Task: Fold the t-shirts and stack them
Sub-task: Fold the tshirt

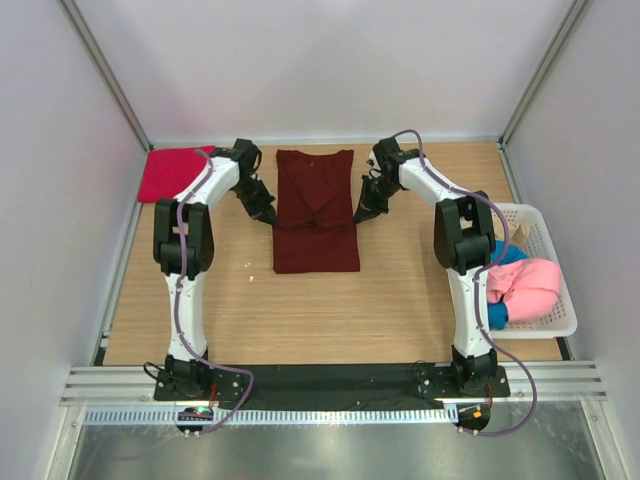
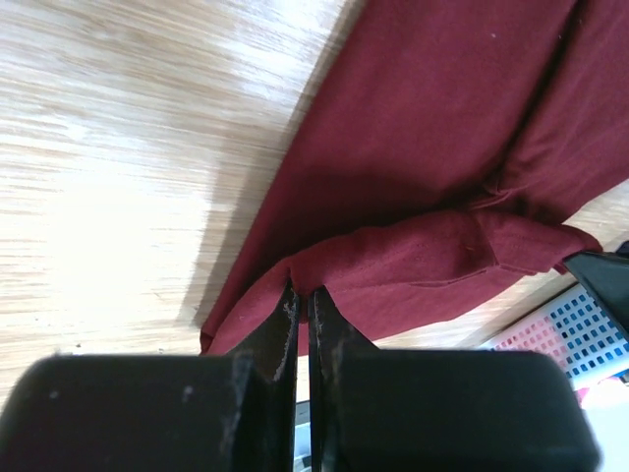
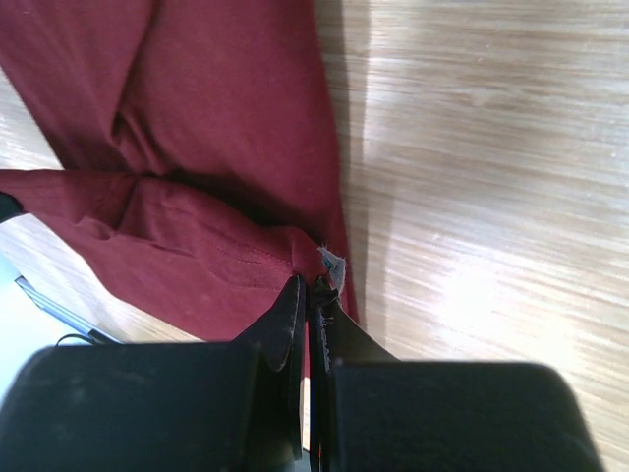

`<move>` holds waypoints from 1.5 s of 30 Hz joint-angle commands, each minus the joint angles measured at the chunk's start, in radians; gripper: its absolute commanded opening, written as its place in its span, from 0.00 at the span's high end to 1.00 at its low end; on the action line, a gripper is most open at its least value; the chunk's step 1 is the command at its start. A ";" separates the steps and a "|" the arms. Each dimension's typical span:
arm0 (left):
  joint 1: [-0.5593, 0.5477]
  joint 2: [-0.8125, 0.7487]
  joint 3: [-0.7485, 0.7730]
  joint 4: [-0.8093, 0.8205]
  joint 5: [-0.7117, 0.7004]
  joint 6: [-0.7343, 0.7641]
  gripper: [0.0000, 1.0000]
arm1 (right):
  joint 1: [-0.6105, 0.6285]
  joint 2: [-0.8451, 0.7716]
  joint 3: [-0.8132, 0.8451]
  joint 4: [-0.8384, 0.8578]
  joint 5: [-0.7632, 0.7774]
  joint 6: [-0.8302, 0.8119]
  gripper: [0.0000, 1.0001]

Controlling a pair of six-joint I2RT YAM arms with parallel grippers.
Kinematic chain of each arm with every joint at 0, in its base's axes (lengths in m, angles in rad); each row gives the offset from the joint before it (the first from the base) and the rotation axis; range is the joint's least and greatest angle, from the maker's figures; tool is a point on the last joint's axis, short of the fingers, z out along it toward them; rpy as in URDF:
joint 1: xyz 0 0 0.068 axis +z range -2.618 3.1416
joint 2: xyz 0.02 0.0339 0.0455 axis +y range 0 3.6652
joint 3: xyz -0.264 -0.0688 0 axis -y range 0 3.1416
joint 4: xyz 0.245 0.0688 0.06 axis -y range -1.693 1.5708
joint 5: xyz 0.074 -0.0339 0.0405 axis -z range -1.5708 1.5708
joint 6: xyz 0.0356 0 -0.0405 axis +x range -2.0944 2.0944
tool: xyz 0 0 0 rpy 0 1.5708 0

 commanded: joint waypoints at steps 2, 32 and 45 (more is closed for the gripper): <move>0.014 0.013 0.040 -0.007 0.029 0.010 1.00 | -0.013 0.007 0.065 0.023 -0.036 -0.018 0.99; 0.030 -0.275 -0.056 -0.052 -0.195 0.127 0.35 | 0.208 -0.114 0.101 -0.051 0.370 -0.009 0.48; -0.019 -0.494 -0.547 0.272 0.039 0.099 0.55 | 0.300 0.075 0.231 0.075 0.451 0.002 0.79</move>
